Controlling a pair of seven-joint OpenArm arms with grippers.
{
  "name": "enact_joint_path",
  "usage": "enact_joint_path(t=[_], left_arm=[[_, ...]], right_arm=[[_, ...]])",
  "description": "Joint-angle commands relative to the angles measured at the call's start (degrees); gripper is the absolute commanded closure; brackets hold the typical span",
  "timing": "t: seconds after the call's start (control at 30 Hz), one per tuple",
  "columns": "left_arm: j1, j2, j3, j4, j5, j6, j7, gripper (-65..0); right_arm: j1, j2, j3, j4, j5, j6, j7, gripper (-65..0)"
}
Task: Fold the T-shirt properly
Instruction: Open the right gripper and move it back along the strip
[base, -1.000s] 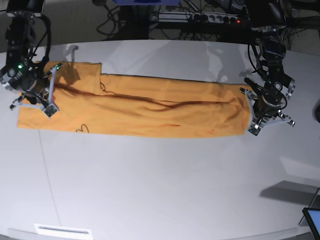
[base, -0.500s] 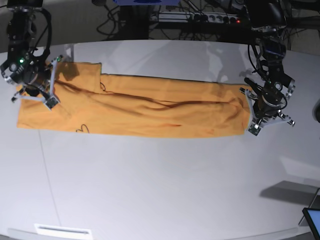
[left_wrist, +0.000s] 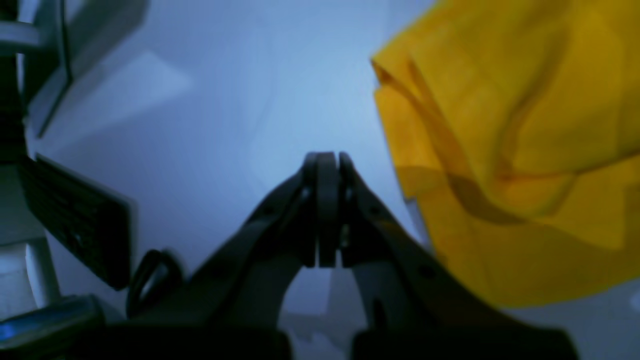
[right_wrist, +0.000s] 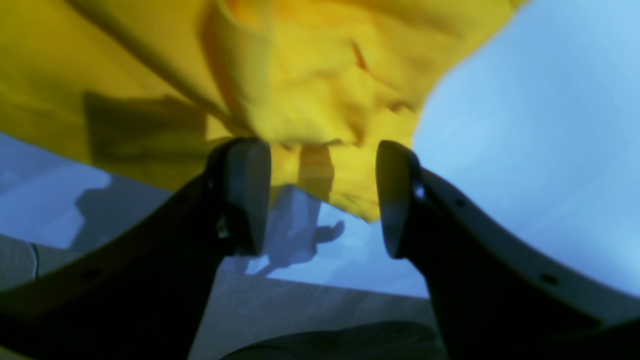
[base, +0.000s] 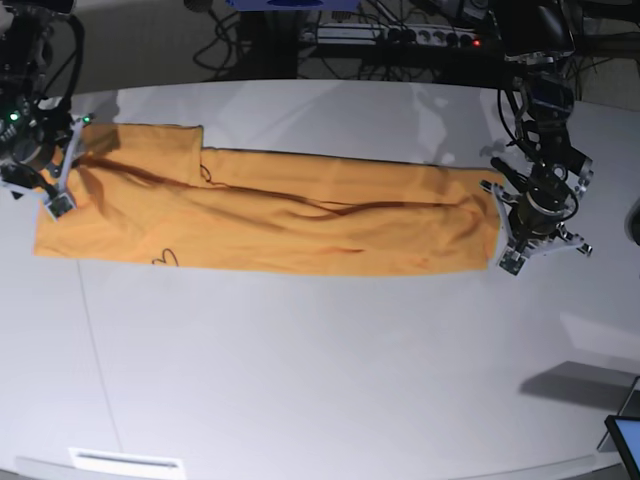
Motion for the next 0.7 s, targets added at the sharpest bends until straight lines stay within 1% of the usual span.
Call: enact_joint_path(t=[0.0,0.27,0.37,0.5,0.57,0.67], left_arm=[[-0.83,-0.70,-0.27,1.24,-0.06,0.61,-0.88,0.0],[-4.08,-0.35,-0.27,5.81,-0.23,0.61,-0.79,0.0],[-7.07,0.53,-0.27,5.72,-2.70,0.61,-0.44,0.0],[-10.50,0.62,-0.18,5.63,-6.04,0.61,4.04,0.0],[-11.64,0.62,-0.18,5.63,-6.74,0.61,4.83,0.0],[-12.96,0.62,-0.01,5.63,-6.92,0.61,5.19,0.0]], right_arm=[[1.49,0.95,0.46,1.08,-0.04,-0.03,0.47,-32.4],[5.53,0.95,0.55,2.31,-0.04,-0.03,0.30,-32.4],[7.73,0.95,0.37,2.31,-0.04,-0.03,-0.06,-32.4],[10.19,0.95,0.28,2.31,-0.04,-0.03,-0.49,-32.4],[10.45,1.03,0.37,2.31,-0.04,-0.03,-1.90,-32.4],[10.45,1.03,0.46,2.31,-0.04,-0.03,-1.99,-32.4]])
